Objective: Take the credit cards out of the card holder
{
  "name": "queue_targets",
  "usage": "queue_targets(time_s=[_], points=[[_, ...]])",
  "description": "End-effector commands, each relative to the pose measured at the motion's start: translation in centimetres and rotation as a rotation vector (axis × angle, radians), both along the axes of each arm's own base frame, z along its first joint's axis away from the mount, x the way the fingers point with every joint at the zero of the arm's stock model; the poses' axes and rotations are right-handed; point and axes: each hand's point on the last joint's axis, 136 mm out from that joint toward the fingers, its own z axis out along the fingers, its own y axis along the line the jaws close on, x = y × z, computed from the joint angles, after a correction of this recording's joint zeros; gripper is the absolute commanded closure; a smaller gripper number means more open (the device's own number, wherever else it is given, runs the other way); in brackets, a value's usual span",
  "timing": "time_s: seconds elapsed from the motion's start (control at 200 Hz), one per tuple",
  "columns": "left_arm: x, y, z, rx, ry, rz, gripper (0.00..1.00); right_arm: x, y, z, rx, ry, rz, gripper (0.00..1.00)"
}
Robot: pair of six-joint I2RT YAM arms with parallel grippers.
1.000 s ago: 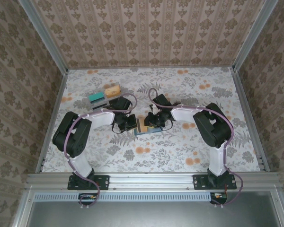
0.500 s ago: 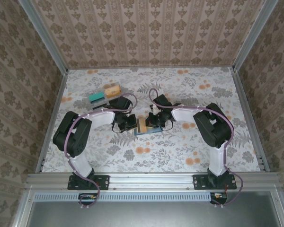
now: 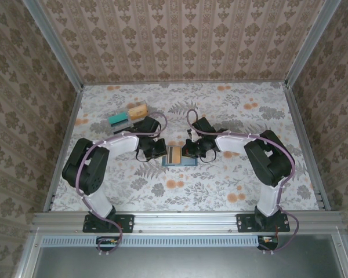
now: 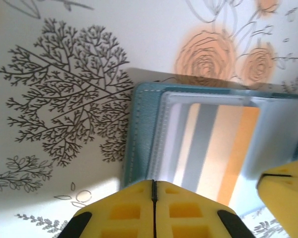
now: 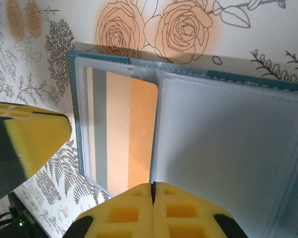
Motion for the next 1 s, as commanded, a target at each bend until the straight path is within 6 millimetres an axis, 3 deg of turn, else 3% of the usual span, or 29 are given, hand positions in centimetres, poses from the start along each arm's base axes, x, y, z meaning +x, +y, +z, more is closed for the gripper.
queue_targets(time_s=[0.0, 0.18, 0.385, 0.995], points=[[0.7, -0.3, 2.2, -0.027, -0.058, 0.002, 0.92, 0.1, 0.0, 0.1, 0.009, 0.004, -0.011, 0.89], [0.8, -1.2, 2.5, -0.075, -0.069, -0.007, 0.92, 0.4, 0.9, 0.3, 0.050, 0.026, -0.002, 0.77], [0.7, -2.1, 1.1, -0.069, -0.025, -0.033, 0.92, 0.6, 1.2, 0.3, 0.046, 0.034, -0.011, 0.75], [-1.9, 0.6, -3.6, 0.066, 0.086, -0.011, 0.94, 0.7, 1.4, -1.6, 0.016, 0.079, -0.011, 0.76]])
